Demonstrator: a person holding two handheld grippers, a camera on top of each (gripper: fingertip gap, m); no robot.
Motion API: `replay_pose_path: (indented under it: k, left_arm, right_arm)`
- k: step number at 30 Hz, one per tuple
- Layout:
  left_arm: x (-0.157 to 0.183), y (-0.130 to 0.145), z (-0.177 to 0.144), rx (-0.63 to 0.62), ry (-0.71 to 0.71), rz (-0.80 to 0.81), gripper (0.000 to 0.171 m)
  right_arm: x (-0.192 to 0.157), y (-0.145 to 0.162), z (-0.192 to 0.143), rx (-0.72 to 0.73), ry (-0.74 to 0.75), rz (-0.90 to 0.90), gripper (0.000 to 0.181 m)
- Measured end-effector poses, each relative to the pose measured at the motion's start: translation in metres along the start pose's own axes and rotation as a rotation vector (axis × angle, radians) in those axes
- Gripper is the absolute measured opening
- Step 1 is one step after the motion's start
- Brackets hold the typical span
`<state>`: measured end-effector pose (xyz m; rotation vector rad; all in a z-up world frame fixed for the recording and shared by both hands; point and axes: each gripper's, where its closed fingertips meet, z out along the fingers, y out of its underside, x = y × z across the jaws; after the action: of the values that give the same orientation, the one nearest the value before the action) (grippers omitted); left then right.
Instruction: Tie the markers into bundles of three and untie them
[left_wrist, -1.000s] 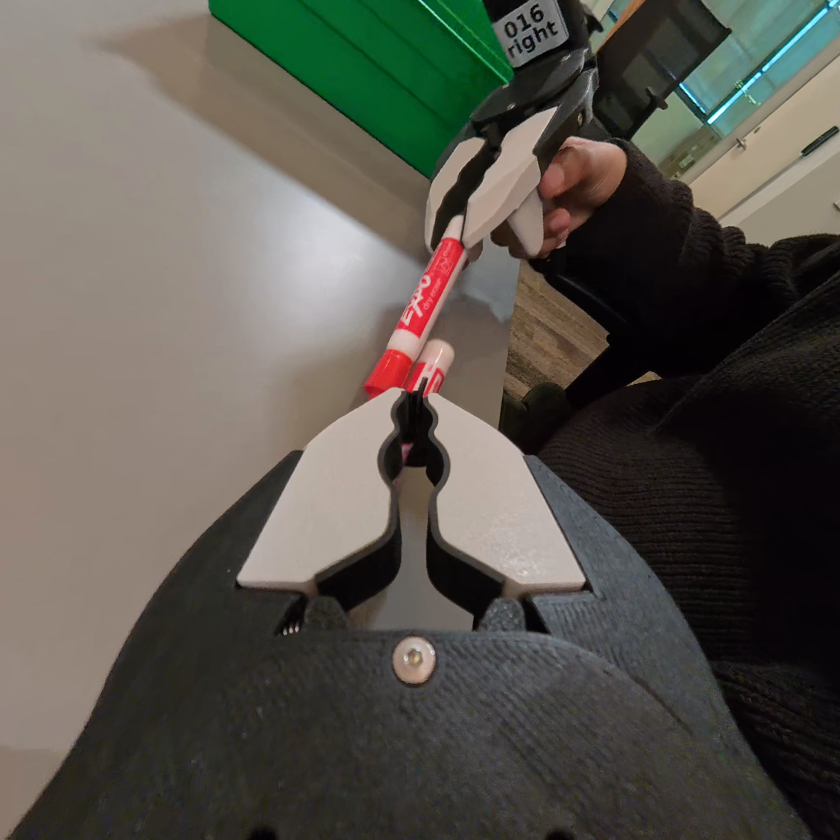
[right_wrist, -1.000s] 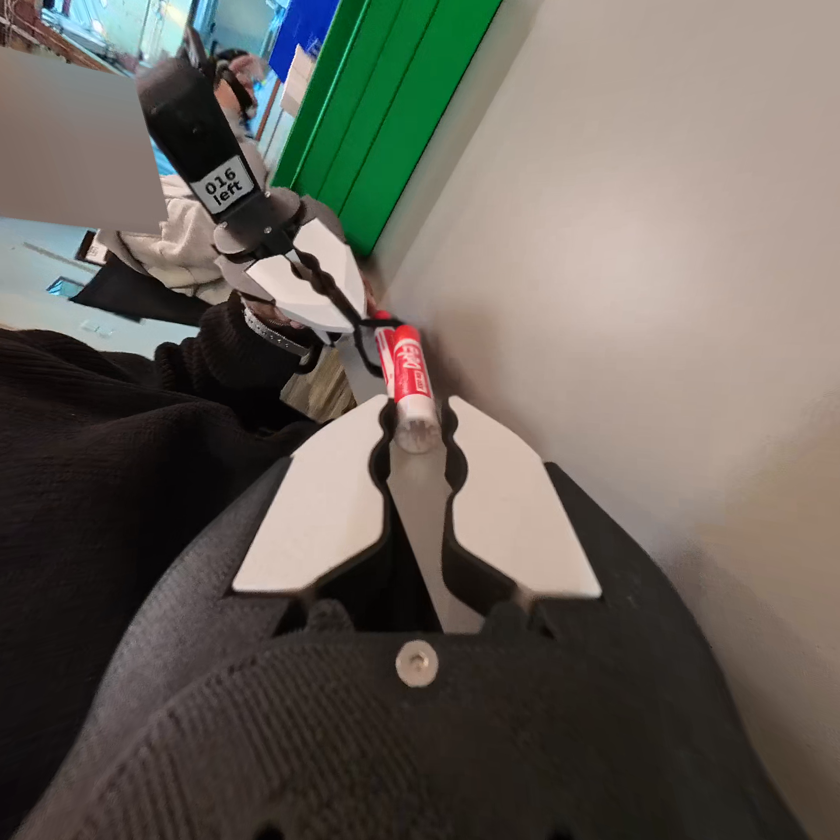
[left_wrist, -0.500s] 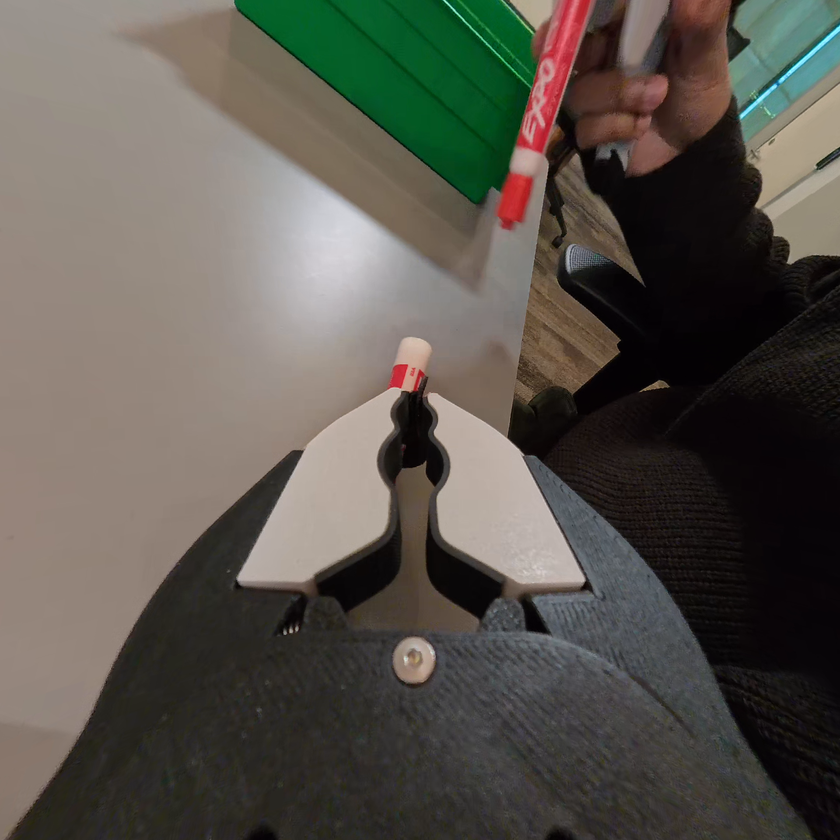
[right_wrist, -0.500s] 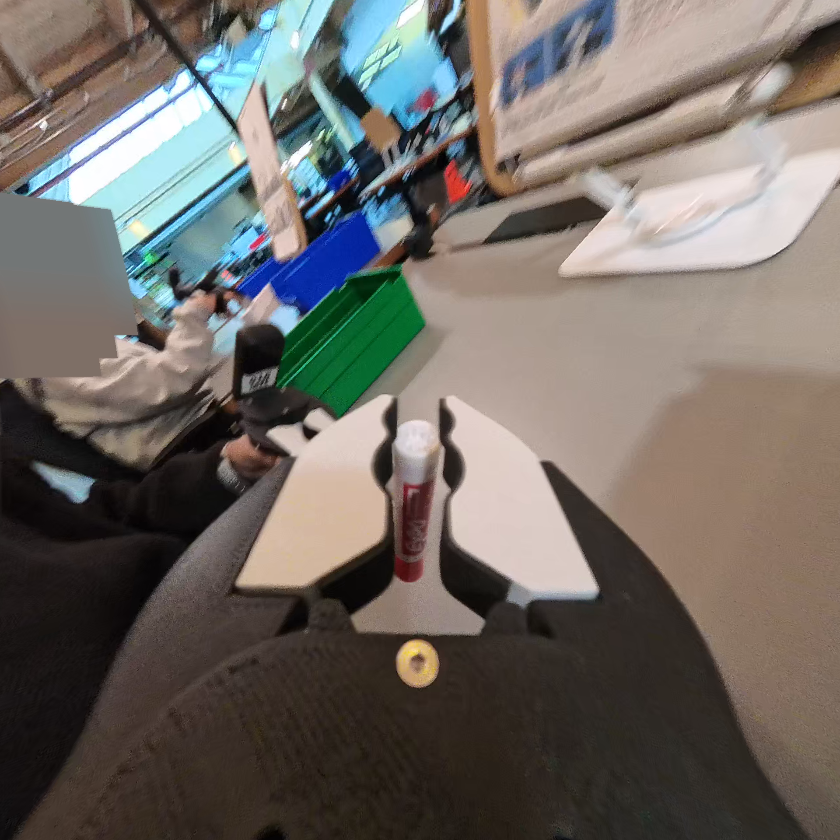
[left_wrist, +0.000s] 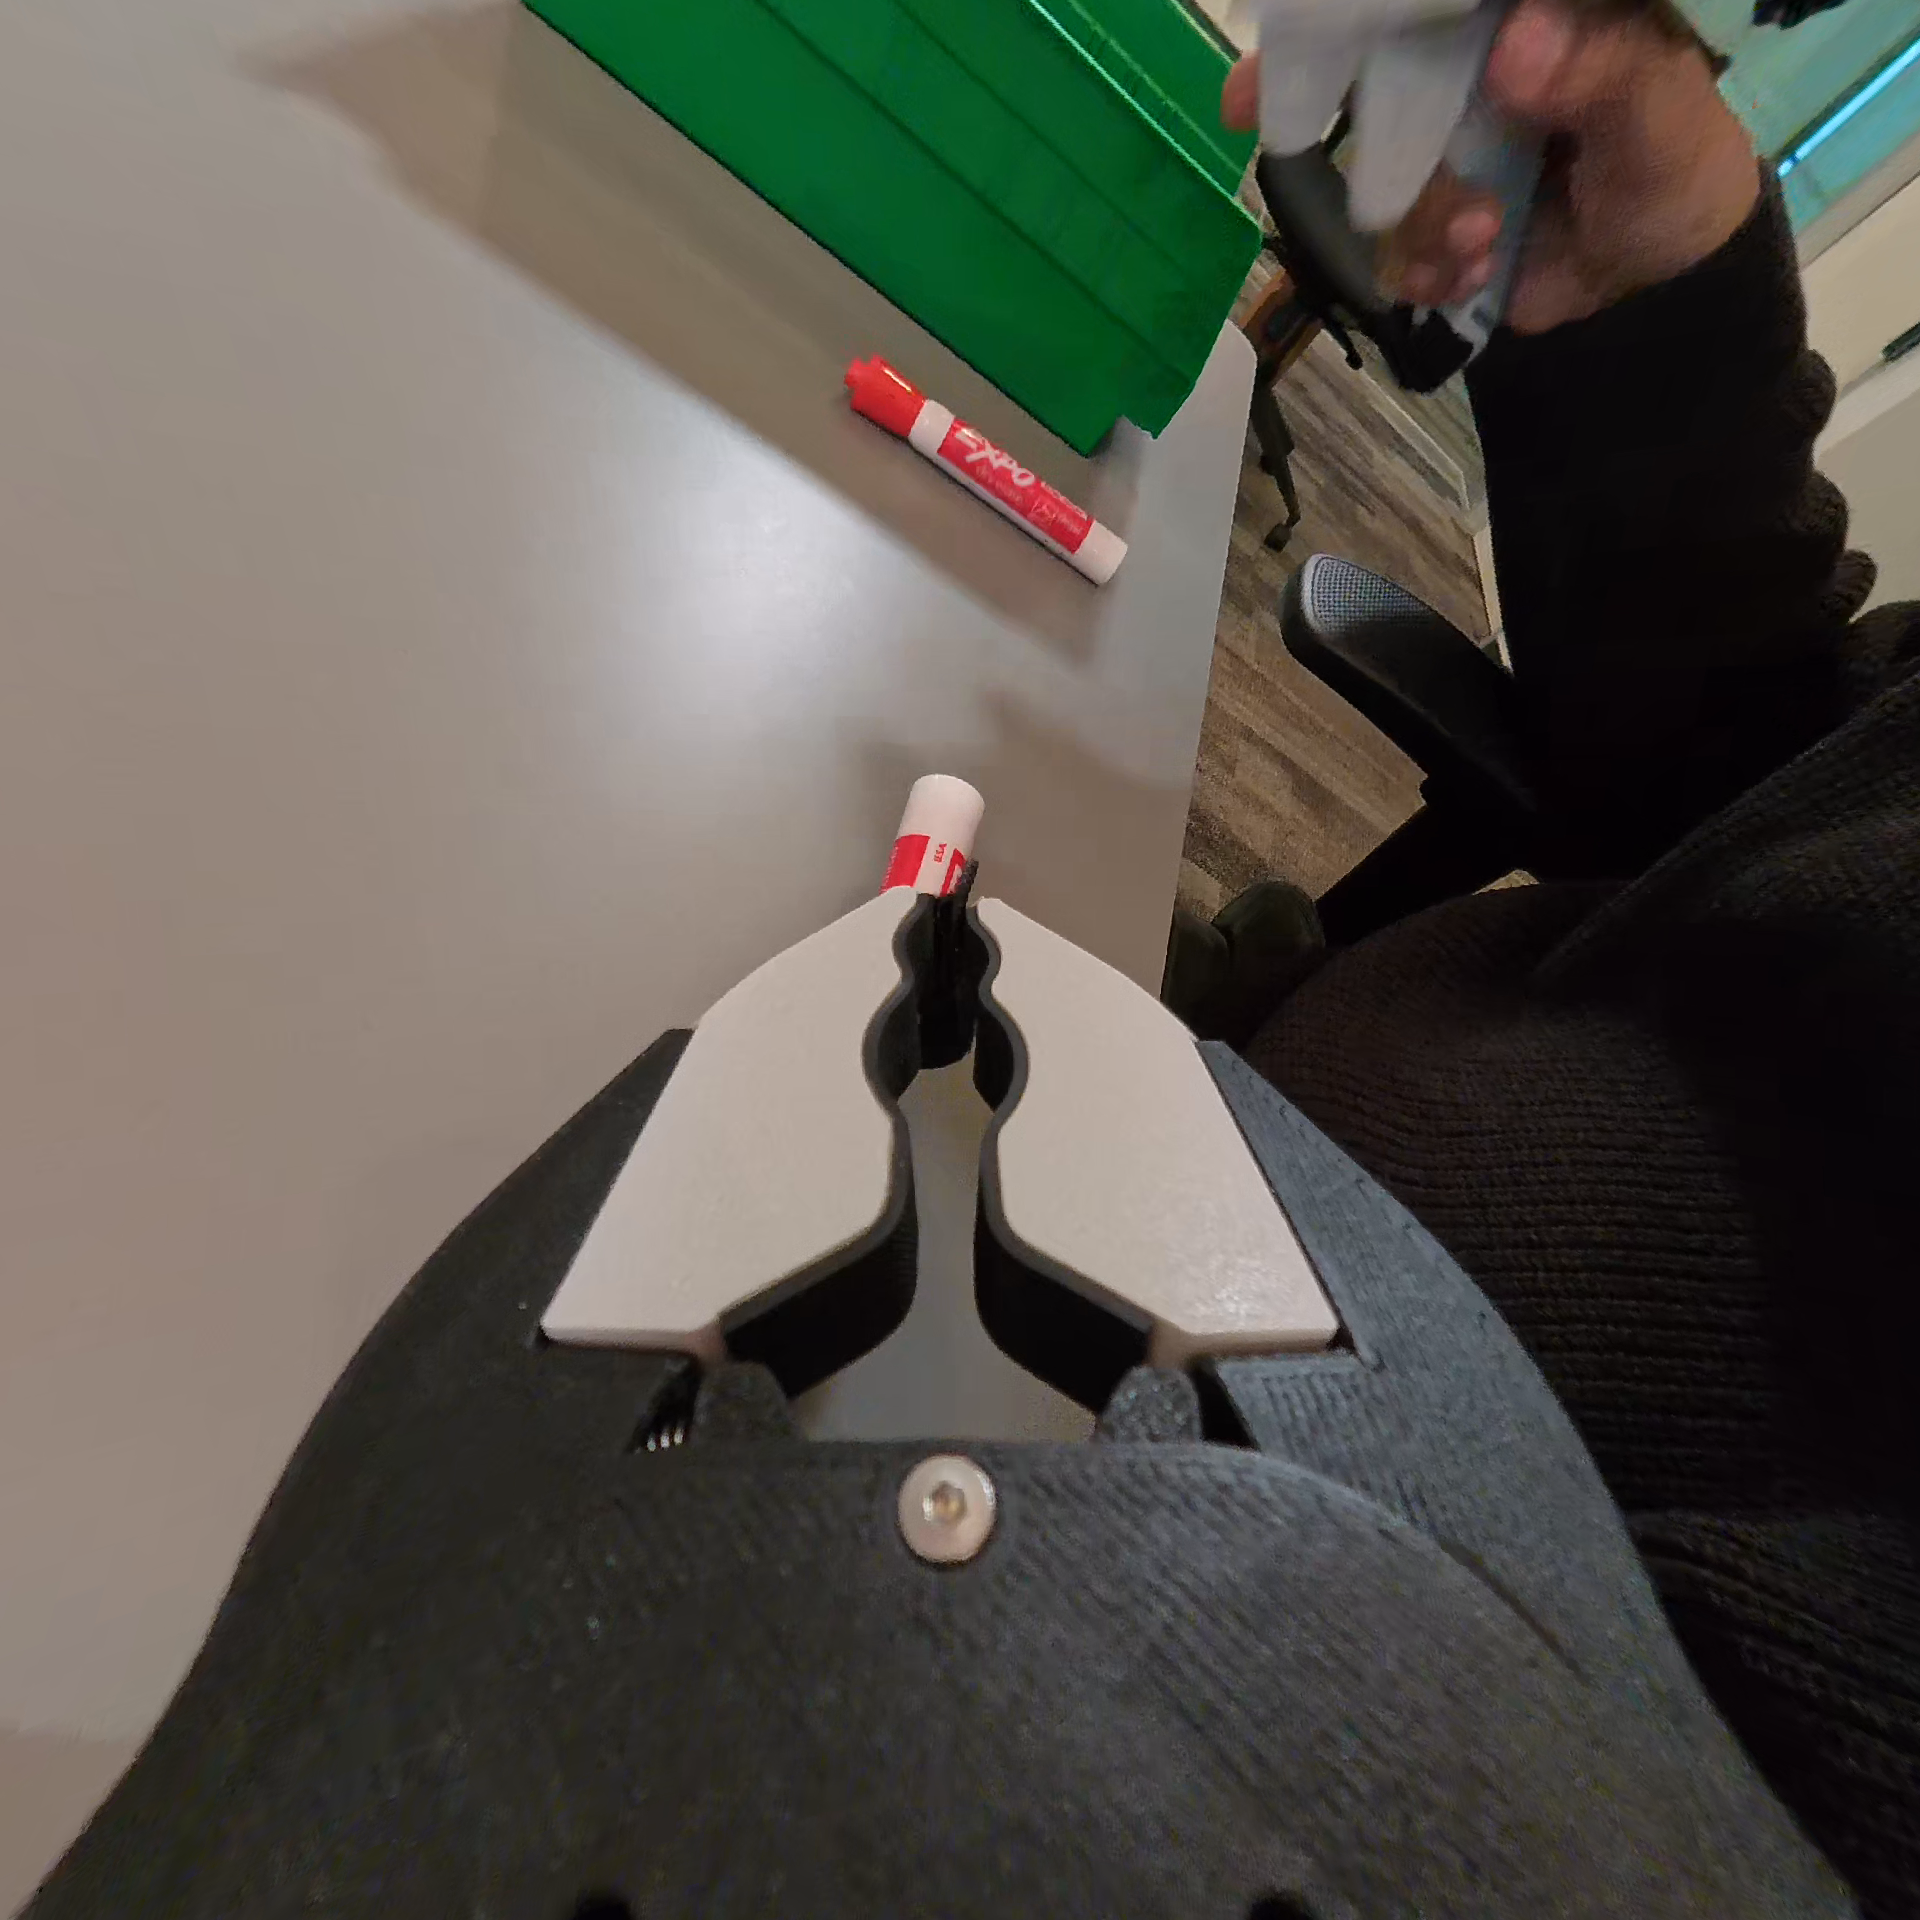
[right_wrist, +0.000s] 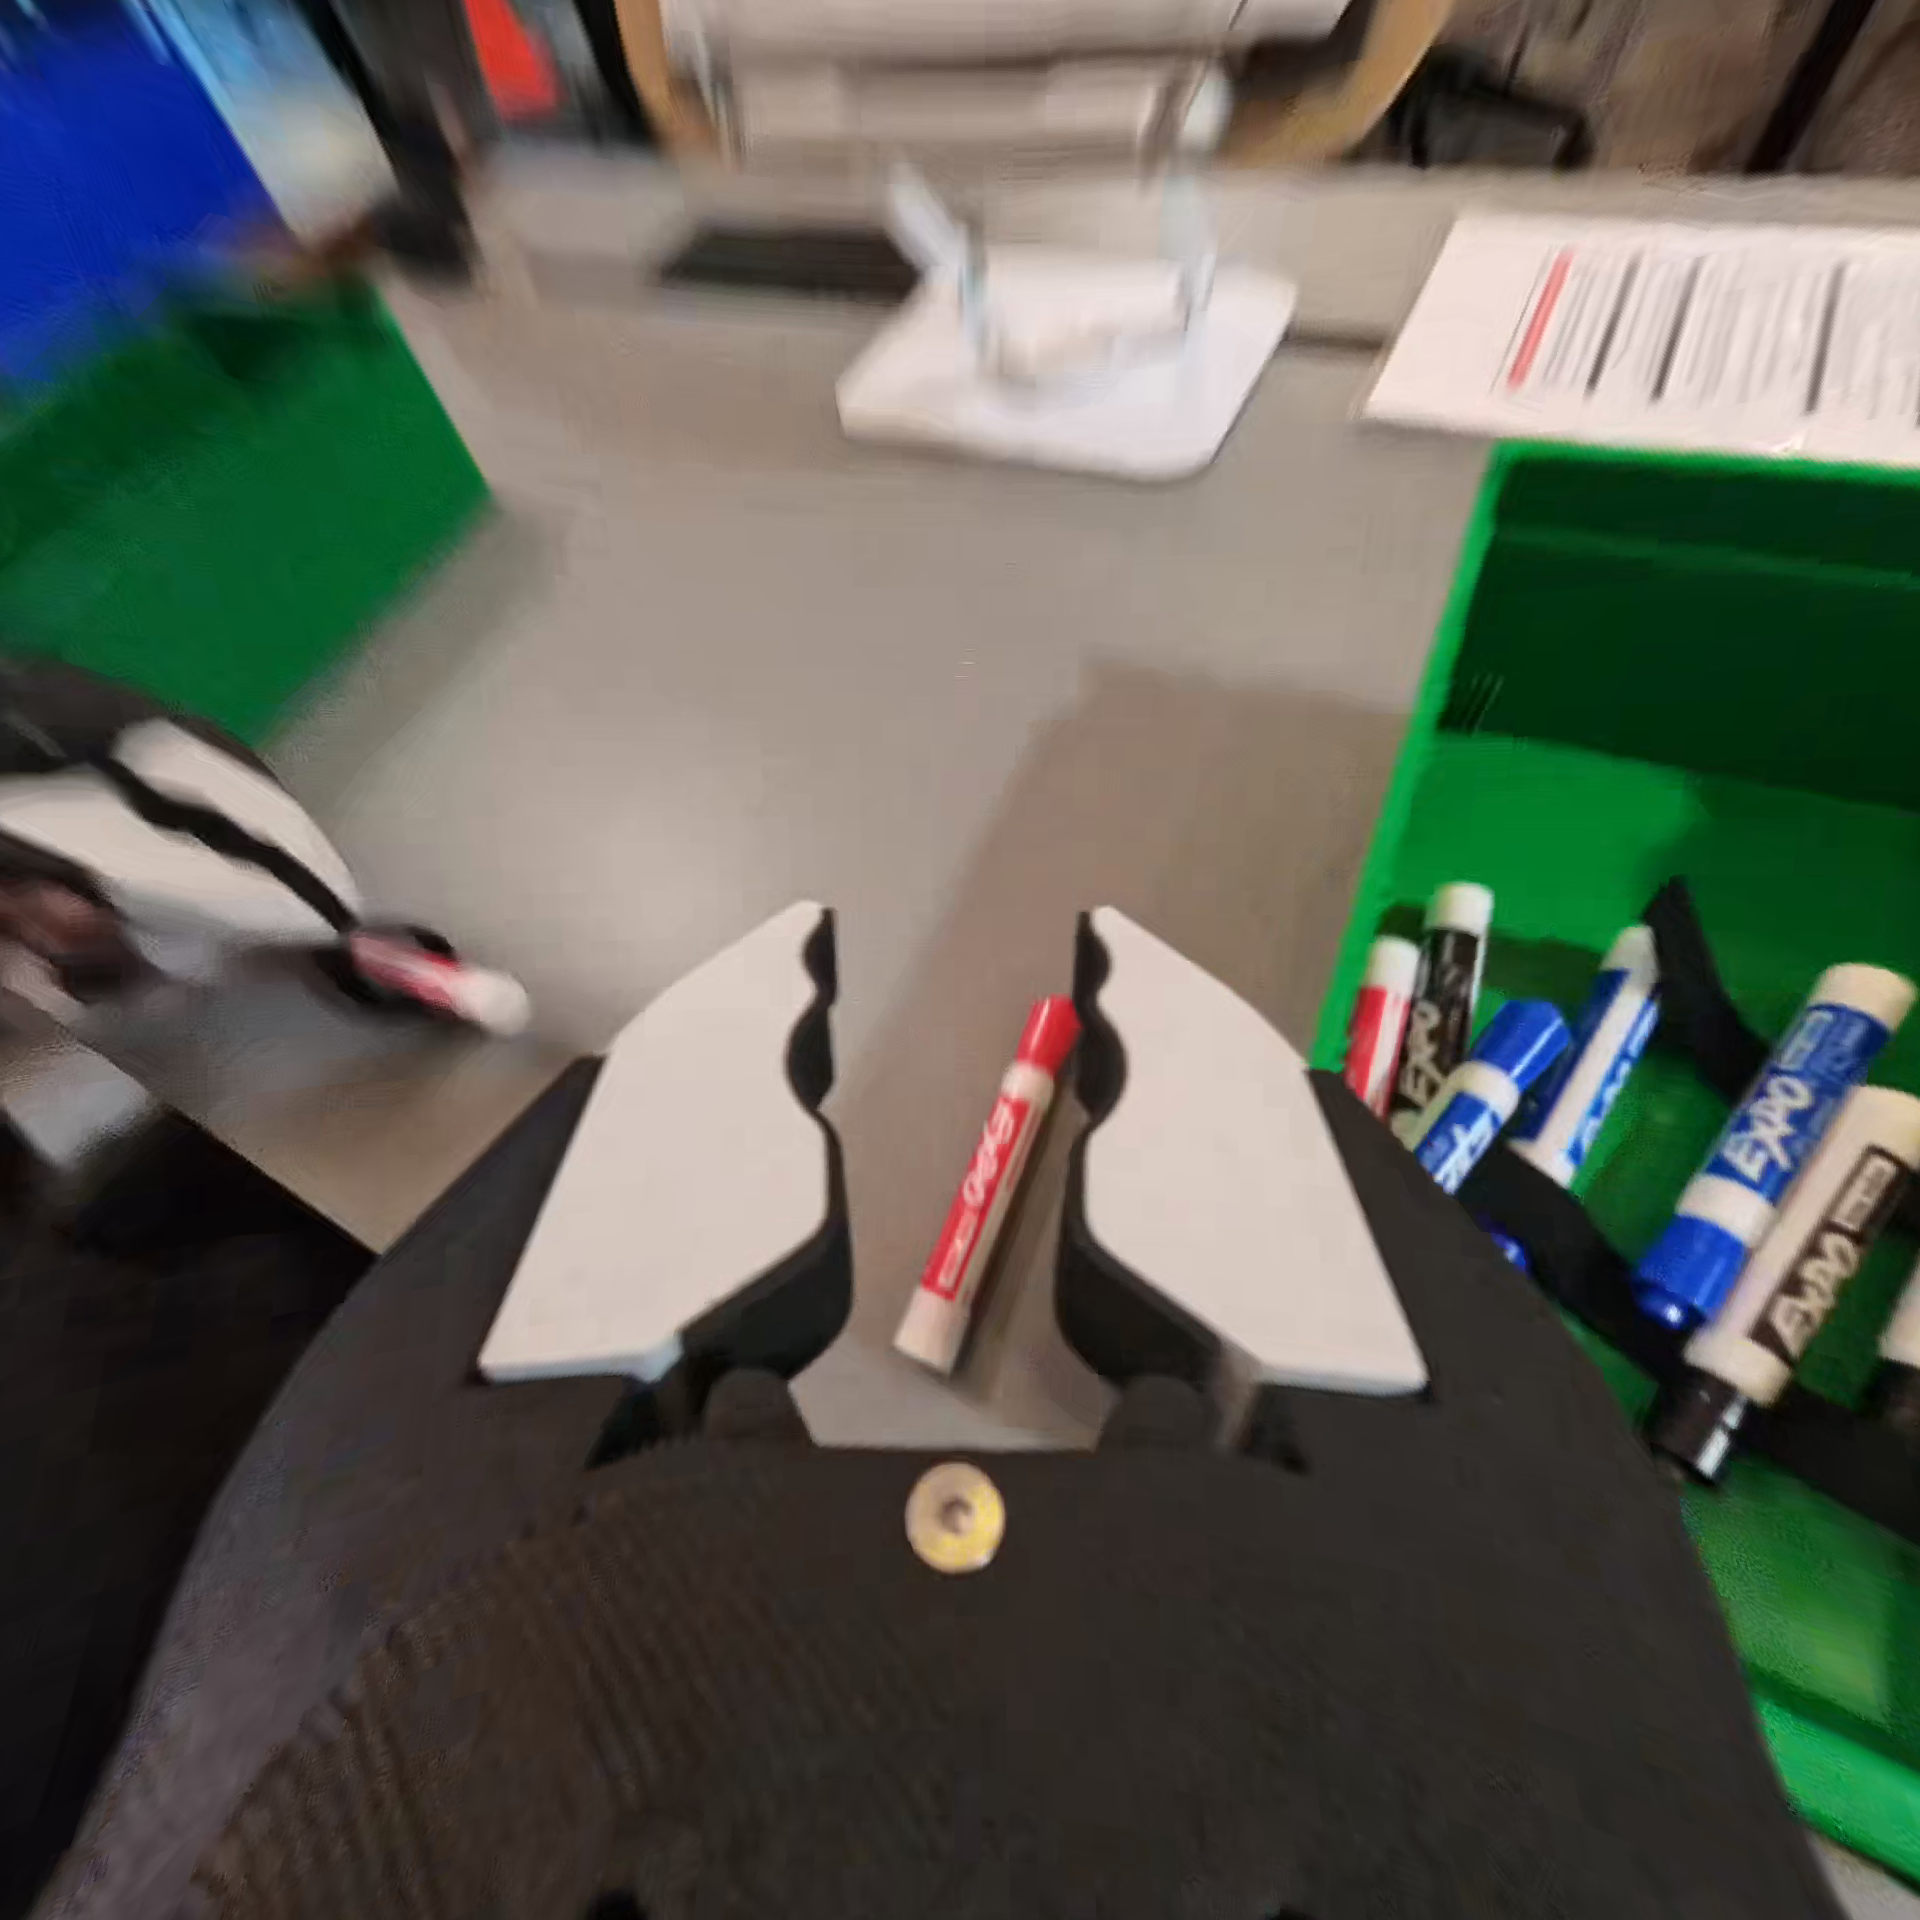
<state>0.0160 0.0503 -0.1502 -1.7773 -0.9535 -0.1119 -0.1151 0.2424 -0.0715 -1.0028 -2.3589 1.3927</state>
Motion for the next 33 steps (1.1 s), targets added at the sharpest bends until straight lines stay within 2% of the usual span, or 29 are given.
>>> replay_pose_path:
  k: [1,3,6,7,8,10,12,15,18,19,22,25,29,30,31,32,33]
  left_arm:
    - [0.001,0.0,0.001,-0.005,0.001,0.004,0.005]
    - [0.001,0.001,0.002,-0.01,0.001,0.012,0.005]
    - [0.002,0.0,0.002,-0.009,0.006,0.014,0.005]
    - [0.002,0.001,0.002,-0.008,0.009,0.012,0.005]
    - [0.003,0.0,0.001,-0.007,0.012,0.01,0.005]
    - [0.003,0.001,0.001,-0.006,0.021,0.006,0.005]
    - [0.003,0.002,0.0,-0.009,0.023,0.006,0.006]
    - [0.004,0.001,-0.001,0.001,0.03,0.006,0.005]
    - [0.004,0.001,-0.003,0.004,0.028,0.005,0.005]
    - [0.005,0.001,-0.003,0.005,0.028,0.004,0.005]
    - [0.005,0.002,-0.003,0.002,0.03,0.001,0.005]
    - [0.006,0.003,-0.002,-0.003,0.028,0.005,0.006]
    - [0.005,0.003,-0.002,-0.003,0.028,0.001,0.005]
    - [0.005,0.003,-0.002,-0.003,0.028,0.0,0.005]
    - [0.005,0.004,-0.002,-0.004,0.028,-0.001,0.005]
    - [0.005,0.004,-0.002,-0.004,0.027,0.0,0.005]
    - [0.005,0.004,-0.002,-0.004,0.027,0.001,0.006]
  right_arm:
    - [-0.008,0.016,0.013,-0.079,0.054,-0.077,0.05]
    - [-0.015,0.049,0.033,-0.196,0.147,-0.156,0.047]
    - [0.003,0.106,0.048,-0.388,0.296,-0.162,0.045]
    - [0.011,0.115,0.047,-0.449,0.342,-0.159,0.045]
    - [0.018,0.115,0.044,-0.457,0.394,-0.152,0.044]
    - [0.018,0.11,0.043,-0.424,0.389,-0.132,0.028]
    - [0.021,0.116,0.044,-0.457,0.387,-0.108,0.025]
    - [0.027,0.122,0.045,-0.511,0.421,-0.134,0.03]
    - [0.038,0.106,0.038,-0.427,0.509,-0.206,0.04]
    - [0.041,0.103,0.035,-0.41,0.532,-0.212,0.038]
    - [0.056,0.122,0.029,-0.541,0.608,-0.219,0.039]
    - [0.065,0.128,0.026,-0.612,0.697,-0.268,0.03]
    - [0.055,0.125,0.029,-0.561,0.607,-0.211,0.025]
    - [0.046,0.126,0.033,-0.541,0.516,-0.158,0.012]
    - [0.033,0.127,0.037,-0.528,0.407,-0.099,0.009]
    - [0.032,0.124,0.036,-0.504,0.385,-0.063,0.019]
    - [0.037,0.119,0.034,-0.47,0.407,-0.04,0.021]
